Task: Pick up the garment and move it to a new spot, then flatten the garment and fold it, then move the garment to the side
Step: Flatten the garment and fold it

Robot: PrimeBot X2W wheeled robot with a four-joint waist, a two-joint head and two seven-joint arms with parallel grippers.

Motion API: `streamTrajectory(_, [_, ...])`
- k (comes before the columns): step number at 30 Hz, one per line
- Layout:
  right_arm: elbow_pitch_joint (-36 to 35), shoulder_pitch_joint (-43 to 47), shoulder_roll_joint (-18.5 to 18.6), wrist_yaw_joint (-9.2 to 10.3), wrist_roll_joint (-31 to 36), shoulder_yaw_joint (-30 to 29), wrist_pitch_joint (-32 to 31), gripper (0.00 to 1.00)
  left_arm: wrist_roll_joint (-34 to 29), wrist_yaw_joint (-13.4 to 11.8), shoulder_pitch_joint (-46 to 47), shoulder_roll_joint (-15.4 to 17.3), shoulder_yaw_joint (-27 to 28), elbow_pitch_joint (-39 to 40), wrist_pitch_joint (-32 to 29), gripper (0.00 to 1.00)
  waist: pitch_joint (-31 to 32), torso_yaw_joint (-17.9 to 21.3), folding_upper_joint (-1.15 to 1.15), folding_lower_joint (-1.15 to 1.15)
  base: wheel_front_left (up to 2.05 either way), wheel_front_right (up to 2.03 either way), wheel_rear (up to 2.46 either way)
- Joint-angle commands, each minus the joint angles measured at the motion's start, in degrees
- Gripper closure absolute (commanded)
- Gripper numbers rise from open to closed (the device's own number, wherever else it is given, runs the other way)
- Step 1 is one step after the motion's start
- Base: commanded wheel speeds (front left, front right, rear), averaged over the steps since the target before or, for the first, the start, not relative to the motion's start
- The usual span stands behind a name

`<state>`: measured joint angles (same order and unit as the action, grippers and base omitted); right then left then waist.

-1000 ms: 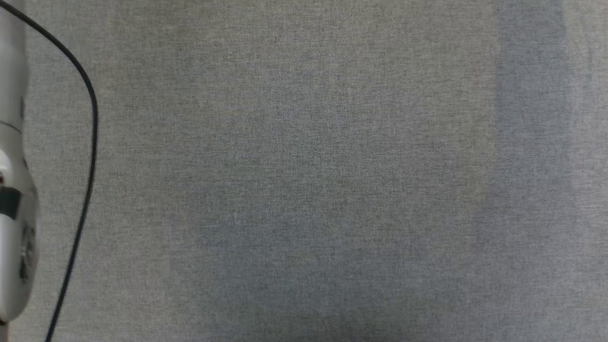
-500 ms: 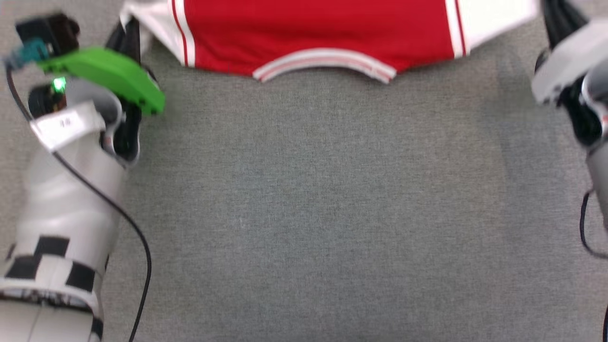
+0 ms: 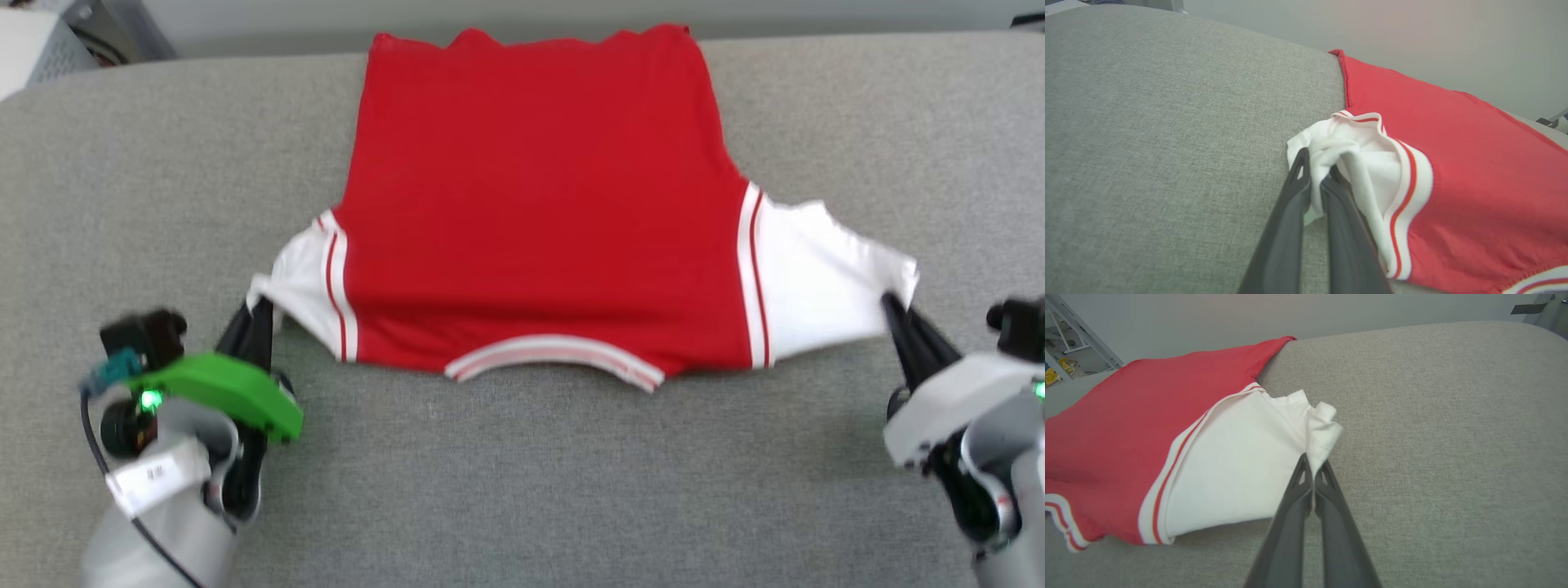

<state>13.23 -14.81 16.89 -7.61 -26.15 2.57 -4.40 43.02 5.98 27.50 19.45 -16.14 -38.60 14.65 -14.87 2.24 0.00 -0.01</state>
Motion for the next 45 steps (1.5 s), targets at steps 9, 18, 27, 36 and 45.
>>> streamTrajectory(9, [-12.60,20.04,-7.88,0.12,5.12,-7.38,-8.55,1.00,-1.76,-5.90,-20.35,0.91,2.25,13.13,0.31,1.00,9.34,0.22,0.00,0.01,0.00,0.00,0.00])
streamTrajectory(18, [-14.83,31.84,-12.06,0.12,5.27,-11.04,-12.42,1.00,-0.46,-12.22,-36.04,0.69,2.02,27.36,-2.75,1.00,12.33,-0.04,0.00,0.01,0.00,0.00,0.00])
streamTrajectory(27, [-13.14,31.97,-13.27,0.12,5.26,-10.34,-11.16,0.00,-1.52,-13.97,-40.01,1.26,0.87,33.04,-3.54,1.00,12.73,-0.63,0.00,0.01,0.00,0.00,0.00])
streamTrajectory(36, [-10.45,19.08,-11.30,0.12,6.32,-13.62,-2.81,0.00,-4.56,-14.17,-36.17,1.06,-0.90,35.62,-2.68,1.00,10.66,-2.42,0.00,0.01,0.00,0.00,0.00])
streamTrajectory(45, [6.00,-5.29,-6.17,0.12,4.77,-13.24,-4.95,0.00,-6.84,-12.80,-29.22,-0.74,-3.25,37.85,-1.91,1.00,3.33,-7.25,0.00,0.01,0.00,0.00,0.00])
